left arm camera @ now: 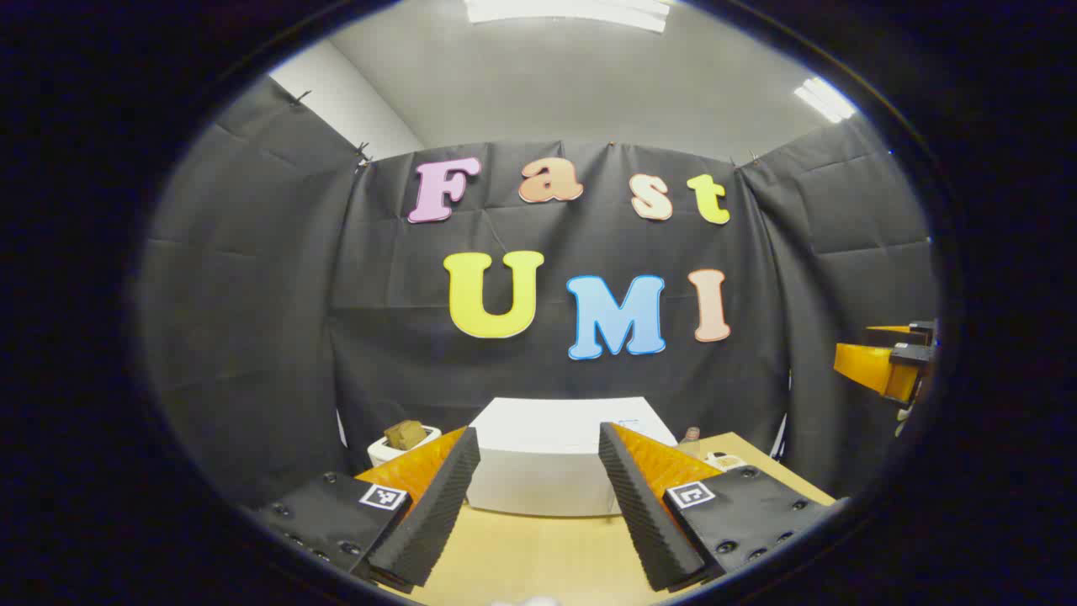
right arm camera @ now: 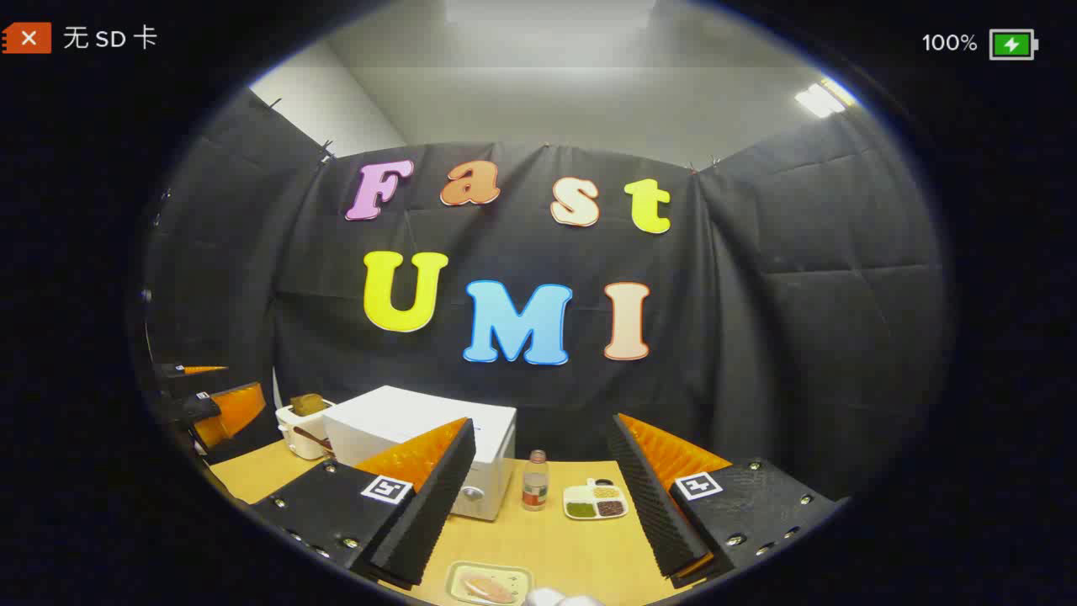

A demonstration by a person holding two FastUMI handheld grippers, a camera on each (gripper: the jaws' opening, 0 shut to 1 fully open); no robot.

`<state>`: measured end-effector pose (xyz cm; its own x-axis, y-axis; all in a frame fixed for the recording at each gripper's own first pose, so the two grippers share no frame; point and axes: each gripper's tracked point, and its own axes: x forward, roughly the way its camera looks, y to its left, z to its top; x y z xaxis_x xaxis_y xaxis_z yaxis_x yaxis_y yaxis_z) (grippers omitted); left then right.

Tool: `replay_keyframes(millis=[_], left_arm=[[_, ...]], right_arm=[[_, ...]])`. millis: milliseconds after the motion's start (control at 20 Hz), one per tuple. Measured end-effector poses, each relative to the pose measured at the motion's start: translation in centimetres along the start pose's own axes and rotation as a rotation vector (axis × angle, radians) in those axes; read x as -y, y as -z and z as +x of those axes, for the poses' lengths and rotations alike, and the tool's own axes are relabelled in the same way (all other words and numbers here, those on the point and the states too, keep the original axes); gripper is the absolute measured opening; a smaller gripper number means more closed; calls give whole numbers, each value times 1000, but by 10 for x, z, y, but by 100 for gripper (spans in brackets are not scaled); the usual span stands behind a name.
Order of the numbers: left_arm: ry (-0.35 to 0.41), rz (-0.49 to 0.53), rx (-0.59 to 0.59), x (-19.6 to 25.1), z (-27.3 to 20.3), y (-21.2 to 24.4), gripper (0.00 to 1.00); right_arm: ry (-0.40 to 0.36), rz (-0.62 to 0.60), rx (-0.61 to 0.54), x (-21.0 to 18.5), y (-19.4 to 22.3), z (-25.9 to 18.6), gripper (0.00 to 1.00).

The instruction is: Open the microwave oven with the left hand, put the food in, and close the microwave oven.

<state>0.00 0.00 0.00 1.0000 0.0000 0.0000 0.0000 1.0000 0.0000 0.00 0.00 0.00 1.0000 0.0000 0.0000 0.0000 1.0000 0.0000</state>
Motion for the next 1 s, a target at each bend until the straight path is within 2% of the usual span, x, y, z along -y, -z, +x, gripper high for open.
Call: replay_keyframes(millis=[100,300,700,750,800,1000], left_arm=[[15,-21,5,-6,-2,-3,95],[-2,-20,21,-25,-3,-12,96],[5,6,19,-24,-4,-11,94],[4,10,20,-23,-4,-11,98],[3,15,22,-23,-3,-10,94],[-2,32,22,-21,2,-4,94]], right_arm=[[-1,6,0,-7,1,-1,98],[3,19,-26,-15,8,-1,97],[25,21,-8,-11,2,-2,98],[25,21,-9,-10,1,-2,98],[27,24,-9,-10,3,-2,97],[28,29,-12,-6,3,-3,98]])
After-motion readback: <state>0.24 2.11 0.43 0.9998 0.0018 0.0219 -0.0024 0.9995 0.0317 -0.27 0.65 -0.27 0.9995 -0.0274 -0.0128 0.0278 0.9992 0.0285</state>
